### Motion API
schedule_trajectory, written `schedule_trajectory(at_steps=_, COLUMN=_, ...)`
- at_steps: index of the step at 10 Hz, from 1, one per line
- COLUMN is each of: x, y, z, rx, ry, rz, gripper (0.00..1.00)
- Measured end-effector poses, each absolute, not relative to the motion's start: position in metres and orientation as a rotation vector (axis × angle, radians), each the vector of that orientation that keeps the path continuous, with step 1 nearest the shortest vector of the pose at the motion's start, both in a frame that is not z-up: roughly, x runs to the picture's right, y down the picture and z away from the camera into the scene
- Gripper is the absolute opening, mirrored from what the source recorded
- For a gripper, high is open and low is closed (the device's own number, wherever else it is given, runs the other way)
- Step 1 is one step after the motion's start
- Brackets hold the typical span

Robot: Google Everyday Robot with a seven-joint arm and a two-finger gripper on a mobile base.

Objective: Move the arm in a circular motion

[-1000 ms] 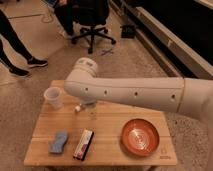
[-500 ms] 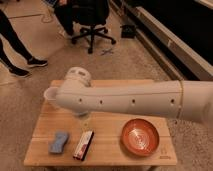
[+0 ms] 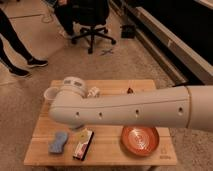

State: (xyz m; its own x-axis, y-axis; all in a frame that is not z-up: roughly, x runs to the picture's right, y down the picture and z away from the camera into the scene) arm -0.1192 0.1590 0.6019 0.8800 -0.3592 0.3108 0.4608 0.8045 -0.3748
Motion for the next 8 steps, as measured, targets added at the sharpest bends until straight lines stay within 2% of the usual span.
schedule_trajectory(at_steps=3, x=-0.095, y=0.193, z=0.581, rx=-0.471, ry=-0.255, rz=-0.448, gripper=0.78)
schedule_trajectory(at_steps=4, x=-0.087, y=0.196, z=0.578, rx=-0.464, ry=-0.248, rz=-0.433, gripper=0.72)
schedule_trajectory(at_steps=6, x=-0.084, y=0.189, z=0.580, rx=-0.446, ry=-0.242, rz=-0.408, gripper=0.50)
schedule_trajectory(at_steps=7, x=-0.079, y=0.182, z=0.586, rx=-0.446, ry=-0.243, rz=-0.401, gripper=0.45)
schedule_trajectory(at_steps=8, x=-0.064, y=0.176, z=0.592, rx=-0.450, ry=-0.236, rz=-0.380, gripper=0.45)
